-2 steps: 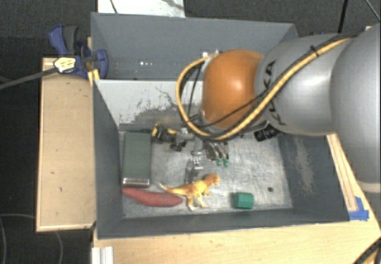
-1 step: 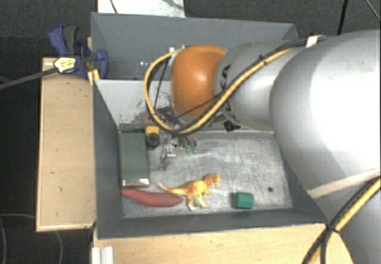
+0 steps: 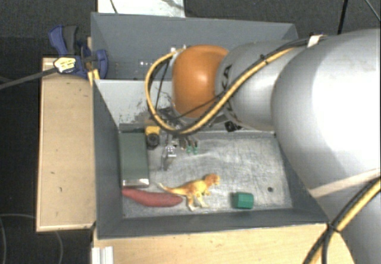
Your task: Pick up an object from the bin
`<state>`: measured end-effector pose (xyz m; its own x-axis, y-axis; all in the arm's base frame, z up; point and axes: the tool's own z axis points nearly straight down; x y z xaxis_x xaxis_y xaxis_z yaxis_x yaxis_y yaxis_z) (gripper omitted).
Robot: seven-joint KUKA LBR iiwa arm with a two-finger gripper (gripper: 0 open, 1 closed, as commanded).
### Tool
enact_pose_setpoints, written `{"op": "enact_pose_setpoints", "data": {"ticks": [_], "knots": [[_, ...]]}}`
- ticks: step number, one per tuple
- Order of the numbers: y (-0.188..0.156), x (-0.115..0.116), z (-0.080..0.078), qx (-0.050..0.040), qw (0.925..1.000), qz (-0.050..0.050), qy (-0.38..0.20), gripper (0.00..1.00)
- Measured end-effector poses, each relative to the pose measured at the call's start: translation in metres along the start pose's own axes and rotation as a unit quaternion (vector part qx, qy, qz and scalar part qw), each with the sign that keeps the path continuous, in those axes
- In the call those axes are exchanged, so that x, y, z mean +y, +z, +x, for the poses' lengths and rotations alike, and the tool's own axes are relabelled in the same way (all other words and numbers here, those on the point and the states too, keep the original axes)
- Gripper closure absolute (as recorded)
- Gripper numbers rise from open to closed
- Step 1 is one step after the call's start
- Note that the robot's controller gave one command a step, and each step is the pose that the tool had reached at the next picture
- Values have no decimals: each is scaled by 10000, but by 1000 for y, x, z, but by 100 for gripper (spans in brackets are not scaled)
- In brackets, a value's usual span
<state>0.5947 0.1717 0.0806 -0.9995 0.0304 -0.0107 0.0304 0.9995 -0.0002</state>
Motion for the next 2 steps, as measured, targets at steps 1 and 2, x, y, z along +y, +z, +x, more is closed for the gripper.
{"op": "enact_pose_setpoints", "data": {"ticks": [1,2], "knots": [[-2,0,-2,75,10000,13,5,0],[1,30,-3,23,9985,52,-544,0]]}}
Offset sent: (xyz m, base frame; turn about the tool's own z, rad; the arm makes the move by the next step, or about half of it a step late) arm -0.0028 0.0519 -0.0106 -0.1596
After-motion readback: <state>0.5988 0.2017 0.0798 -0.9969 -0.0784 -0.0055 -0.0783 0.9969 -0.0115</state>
